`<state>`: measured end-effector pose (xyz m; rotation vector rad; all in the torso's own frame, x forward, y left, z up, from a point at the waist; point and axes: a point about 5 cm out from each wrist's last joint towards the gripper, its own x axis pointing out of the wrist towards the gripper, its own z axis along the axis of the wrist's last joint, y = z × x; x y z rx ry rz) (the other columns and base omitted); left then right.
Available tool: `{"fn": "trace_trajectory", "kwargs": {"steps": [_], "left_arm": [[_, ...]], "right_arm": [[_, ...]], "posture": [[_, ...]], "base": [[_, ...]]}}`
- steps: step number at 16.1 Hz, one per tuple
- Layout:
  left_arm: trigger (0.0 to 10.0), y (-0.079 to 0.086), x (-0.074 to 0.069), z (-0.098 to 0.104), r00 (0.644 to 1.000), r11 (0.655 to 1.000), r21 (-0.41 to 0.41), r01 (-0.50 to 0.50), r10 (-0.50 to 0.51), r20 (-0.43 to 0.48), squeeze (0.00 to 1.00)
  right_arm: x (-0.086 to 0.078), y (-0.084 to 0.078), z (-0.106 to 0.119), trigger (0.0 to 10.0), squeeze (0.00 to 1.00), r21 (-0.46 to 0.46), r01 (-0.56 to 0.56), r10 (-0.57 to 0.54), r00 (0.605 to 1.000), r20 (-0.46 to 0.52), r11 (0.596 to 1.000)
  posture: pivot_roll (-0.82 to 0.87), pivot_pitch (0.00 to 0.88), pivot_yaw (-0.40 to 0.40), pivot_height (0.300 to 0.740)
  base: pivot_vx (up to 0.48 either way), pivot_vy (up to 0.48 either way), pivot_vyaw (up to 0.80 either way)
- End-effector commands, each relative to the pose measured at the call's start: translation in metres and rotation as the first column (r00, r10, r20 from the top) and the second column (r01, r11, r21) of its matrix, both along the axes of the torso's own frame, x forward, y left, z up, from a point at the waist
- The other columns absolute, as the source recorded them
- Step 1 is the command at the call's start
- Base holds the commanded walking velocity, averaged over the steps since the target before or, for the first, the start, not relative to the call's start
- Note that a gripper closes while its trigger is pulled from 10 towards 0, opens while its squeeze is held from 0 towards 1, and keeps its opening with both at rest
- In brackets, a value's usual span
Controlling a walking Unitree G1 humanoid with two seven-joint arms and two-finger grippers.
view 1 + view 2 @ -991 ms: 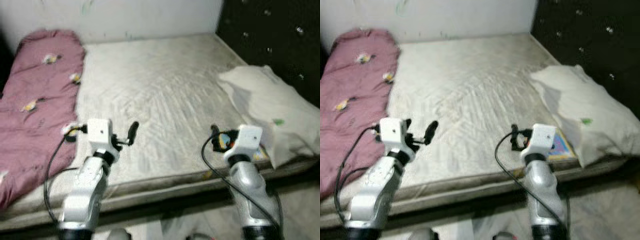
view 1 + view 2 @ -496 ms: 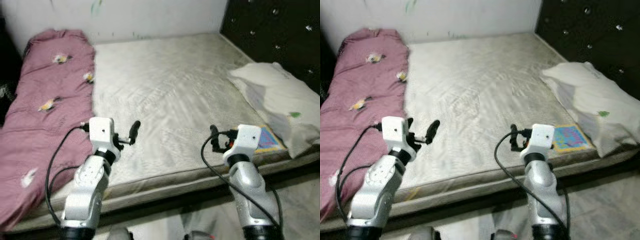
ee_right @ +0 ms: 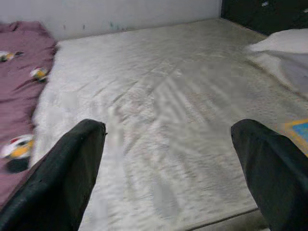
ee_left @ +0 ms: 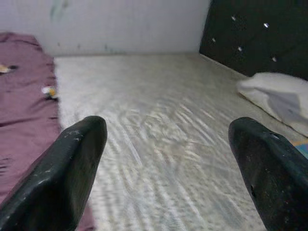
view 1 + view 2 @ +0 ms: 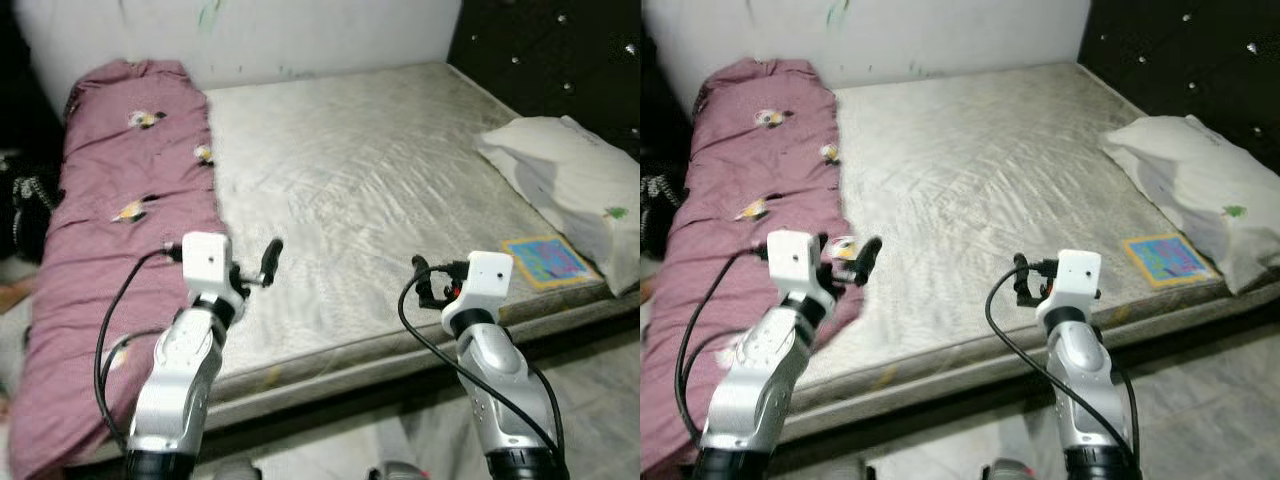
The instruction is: Clean up the room
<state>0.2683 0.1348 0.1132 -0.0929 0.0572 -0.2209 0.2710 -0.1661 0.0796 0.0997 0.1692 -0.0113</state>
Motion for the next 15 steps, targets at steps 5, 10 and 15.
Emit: {"fn": "trace_trajectory", "kwargs": {"steps": [5,10,15], "left_arm": [[10.0,0.0033,0.002,-0.0019,1.0,1.0,0.012,-0.014,0.014,-0.003,0.0],[10.0,0.0057,0.0022,-0.001,0.999,0.999,0.009,-0.032,0.032,0.005,0.0],[10.0,0.0043,0.0033,0.0007,0.999,0.999,0.015,-0.034,0.033,0.017,0.0]], "right_arm": [[0.0037,0.0101,0.0071,10.0,0.0,-0.002,-0.065,0.065,0.997,0.028,0.998],[0.0036,0.0107,0.0062,10.0,0.0,0.009,-0.068,0.068,0.997,0.02,0.998],[0.0038,0.0117,0.0059,10.0,0.0,0.01,-0.072,0.072,0.997,0.018,0.997]], "posture": [[-0.04,0.0,-0.001,0.74],[-0.04,0.0,-0.002,0.74],[-0.04,0.0,0.0,0.74]], "base": [[0.0,0.472,0.12],[0.0,0.473,0.23],[0.0,0.429,0.0]]}}
